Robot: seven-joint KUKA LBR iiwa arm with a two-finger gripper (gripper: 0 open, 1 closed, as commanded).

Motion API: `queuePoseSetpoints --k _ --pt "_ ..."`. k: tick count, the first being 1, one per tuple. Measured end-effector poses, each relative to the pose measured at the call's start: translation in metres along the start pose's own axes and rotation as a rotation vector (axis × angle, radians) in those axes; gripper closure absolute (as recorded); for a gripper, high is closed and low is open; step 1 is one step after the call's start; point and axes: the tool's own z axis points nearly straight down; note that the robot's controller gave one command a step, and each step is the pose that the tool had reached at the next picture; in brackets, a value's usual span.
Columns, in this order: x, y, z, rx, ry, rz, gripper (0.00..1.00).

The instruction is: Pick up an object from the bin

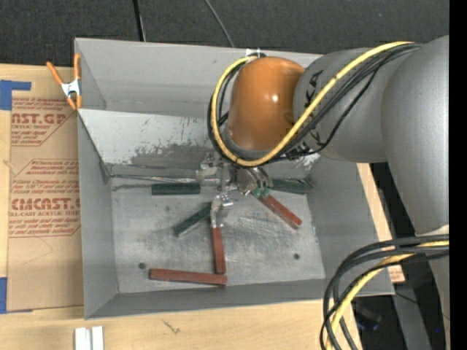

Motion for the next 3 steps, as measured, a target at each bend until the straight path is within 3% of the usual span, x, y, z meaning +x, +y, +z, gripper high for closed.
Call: queuePoseSetpoints --k 1,2,3 --pt "0.0084 0.0014 0.0591 -0.002 0.005 -0.165 0.00" --pt "0.0074 0.0008 0.0533 -0.001 -0.003 -0.164 1.00" --pt "0.0074 0.0008 0.0533 -0.001 -0.003 -0.164 1.00"
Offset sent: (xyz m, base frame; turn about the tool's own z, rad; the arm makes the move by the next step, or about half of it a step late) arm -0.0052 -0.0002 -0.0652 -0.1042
